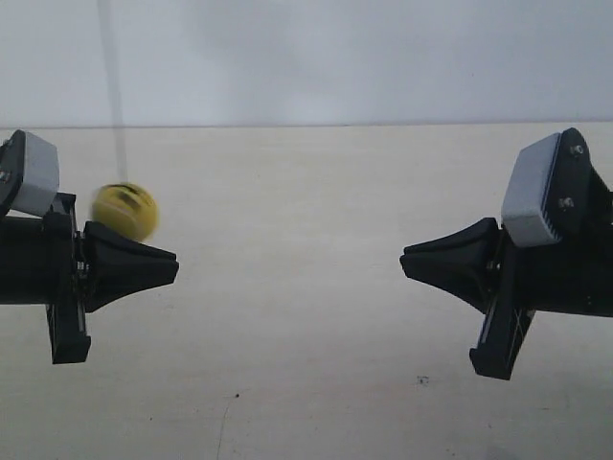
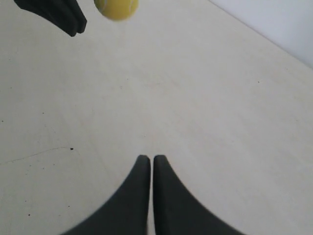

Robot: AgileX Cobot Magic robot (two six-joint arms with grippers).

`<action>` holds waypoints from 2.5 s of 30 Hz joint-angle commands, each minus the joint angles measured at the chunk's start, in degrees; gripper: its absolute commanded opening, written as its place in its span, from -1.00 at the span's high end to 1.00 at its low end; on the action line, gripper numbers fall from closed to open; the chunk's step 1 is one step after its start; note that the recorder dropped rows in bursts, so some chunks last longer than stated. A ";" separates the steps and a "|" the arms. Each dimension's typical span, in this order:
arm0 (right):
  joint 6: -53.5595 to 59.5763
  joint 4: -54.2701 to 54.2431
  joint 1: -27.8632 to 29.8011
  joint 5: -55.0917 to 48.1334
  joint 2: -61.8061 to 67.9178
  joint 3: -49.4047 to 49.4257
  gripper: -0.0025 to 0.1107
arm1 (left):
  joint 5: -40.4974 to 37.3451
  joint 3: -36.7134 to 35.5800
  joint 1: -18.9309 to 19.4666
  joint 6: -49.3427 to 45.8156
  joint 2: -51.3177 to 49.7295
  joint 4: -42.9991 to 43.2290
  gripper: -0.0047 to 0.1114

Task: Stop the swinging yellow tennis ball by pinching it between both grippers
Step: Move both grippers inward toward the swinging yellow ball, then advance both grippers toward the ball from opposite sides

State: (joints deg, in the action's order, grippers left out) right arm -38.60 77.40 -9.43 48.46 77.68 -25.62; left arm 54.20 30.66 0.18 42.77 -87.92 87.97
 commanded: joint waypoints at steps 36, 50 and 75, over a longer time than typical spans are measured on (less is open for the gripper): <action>4.46 -2.12 0.22 1.15 0.23 -2.45 0.96 | -3.27 5.00 -0.07 1.56 0.19 0.45 0.84; 5.90 -4.60 0.22 -2.72 0.23 -4.69 0.96 | -3.25 7.15 -0.07 1.54 0.19 0.71 0.84; 4.74 -1.65 0.22 6.45 12.13 -11.62 0.96 | 3.36 7.42 -0.07 1.40 0.09 1.77 0.84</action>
State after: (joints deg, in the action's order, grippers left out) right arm -34.09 75.82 -9.43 53.04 89.90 -36.97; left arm 54.15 37.88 0.18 43.84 -87.92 89.37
